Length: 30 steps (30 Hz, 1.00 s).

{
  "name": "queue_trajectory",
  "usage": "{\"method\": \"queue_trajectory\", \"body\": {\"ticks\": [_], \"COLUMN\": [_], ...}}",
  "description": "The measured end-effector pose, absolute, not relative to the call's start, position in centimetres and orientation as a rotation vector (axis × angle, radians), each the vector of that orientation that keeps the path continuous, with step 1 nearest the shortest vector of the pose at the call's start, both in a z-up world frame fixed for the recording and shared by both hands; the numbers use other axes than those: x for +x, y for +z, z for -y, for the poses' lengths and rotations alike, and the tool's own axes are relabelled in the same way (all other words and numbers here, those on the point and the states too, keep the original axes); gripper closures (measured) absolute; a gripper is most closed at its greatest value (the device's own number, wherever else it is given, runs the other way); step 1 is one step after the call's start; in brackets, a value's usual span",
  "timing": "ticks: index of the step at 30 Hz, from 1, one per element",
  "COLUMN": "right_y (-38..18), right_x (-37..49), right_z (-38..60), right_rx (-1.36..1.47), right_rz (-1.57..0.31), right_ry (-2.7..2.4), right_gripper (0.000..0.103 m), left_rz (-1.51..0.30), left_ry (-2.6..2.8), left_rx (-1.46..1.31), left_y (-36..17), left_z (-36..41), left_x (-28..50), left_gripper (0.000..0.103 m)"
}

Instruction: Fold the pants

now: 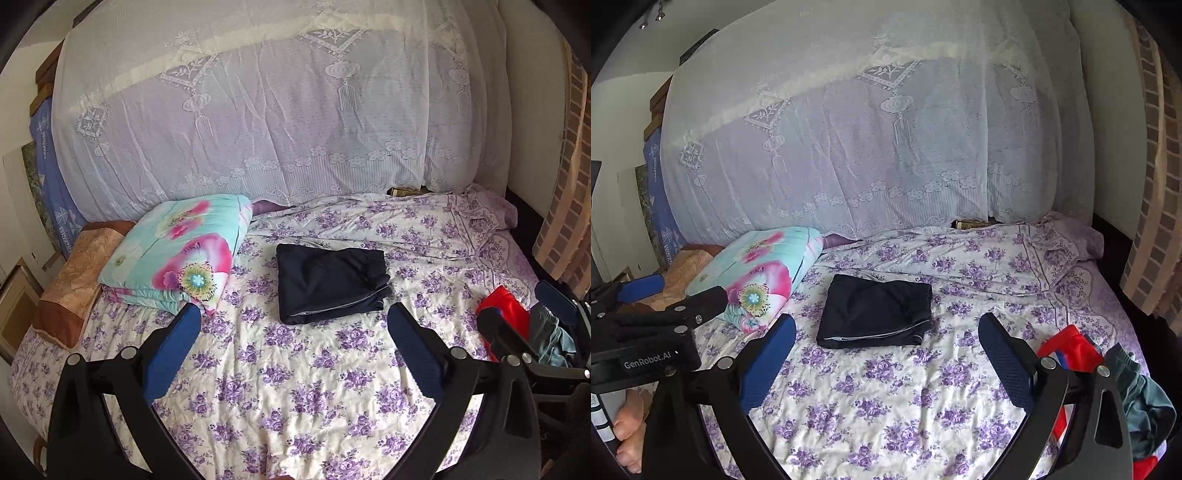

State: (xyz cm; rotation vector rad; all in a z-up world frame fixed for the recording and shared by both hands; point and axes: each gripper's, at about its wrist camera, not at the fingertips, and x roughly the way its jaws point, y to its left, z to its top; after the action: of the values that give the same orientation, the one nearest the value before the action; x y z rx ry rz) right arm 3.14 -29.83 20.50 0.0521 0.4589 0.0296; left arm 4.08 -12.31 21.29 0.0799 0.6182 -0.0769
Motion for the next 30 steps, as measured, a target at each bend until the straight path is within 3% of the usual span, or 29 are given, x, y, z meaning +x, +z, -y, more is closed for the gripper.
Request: {"method": "queue_trajectory", "body": {"ticks": [30], "right_y": [20.49], "right_x": [2.67], "right_z": [29.42], "right_rx": [0.027], "right_rz": [-0.464], "right_ry": [0.015], "right_gripper": [0.003], "left_rz": [-0.564], "left_ry": [-0.077], "left_rx": [0.084], "left_y": [21.74], "left_z": [11.82], "left_x": [3.22], "left_gripper": [0.005]}}
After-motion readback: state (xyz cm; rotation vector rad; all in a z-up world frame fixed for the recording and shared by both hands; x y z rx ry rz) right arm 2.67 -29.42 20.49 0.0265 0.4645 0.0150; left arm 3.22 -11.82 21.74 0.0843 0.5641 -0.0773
